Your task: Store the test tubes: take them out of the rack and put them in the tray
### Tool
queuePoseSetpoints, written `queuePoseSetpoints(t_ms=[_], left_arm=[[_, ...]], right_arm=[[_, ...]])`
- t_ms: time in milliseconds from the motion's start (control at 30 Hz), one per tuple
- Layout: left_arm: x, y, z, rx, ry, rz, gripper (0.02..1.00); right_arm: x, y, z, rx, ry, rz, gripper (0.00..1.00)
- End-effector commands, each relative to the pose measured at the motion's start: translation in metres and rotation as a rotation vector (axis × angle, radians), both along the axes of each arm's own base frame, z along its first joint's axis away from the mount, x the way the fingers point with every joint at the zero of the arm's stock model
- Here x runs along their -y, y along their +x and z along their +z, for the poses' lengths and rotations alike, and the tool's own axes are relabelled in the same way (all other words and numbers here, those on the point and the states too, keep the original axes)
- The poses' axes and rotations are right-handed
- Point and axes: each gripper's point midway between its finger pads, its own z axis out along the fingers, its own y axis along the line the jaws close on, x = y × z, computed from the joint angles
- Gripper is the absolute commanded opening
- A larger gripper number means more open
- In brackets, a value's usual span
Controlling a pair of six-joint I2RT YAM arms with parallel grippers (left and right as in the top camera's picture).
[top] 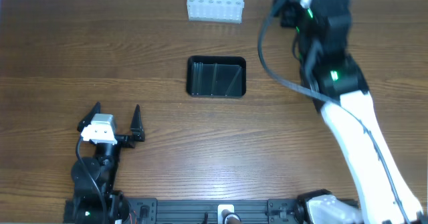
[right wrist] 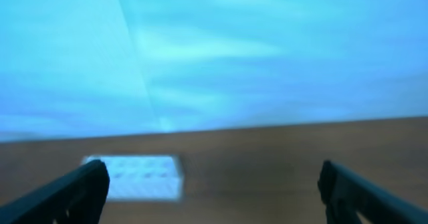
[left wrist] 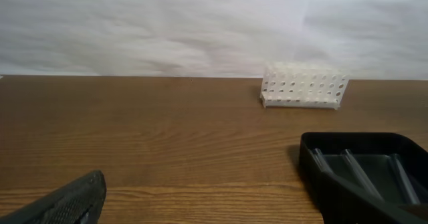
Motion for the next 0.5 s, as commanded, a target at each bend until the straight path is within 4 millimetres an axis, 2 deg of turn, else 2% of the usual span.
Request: queuePoseSetpoints(t_ms=[33, 333, 500], left_arm=[[0.001, 0.000, -0.001, 0.000, 0.010, -0.009, 1.000], [0.001, 0.000, -0.001, 0.000, 0.010, -0.009, 1.000], [0.001, 0.000, -0.001, 0.000, 0.010, -0.009, 1.000]], right_arm=[[0.027, -0.042, -0.034, 0.017, -0.046, -0.037, 0.991], [0.046, -0.111, -0.092, 0.093, -0.085, -0.058, 0.991], [0.053, -0.136, -0.126, 0.112, -0.078, -0.073, 0.993]])
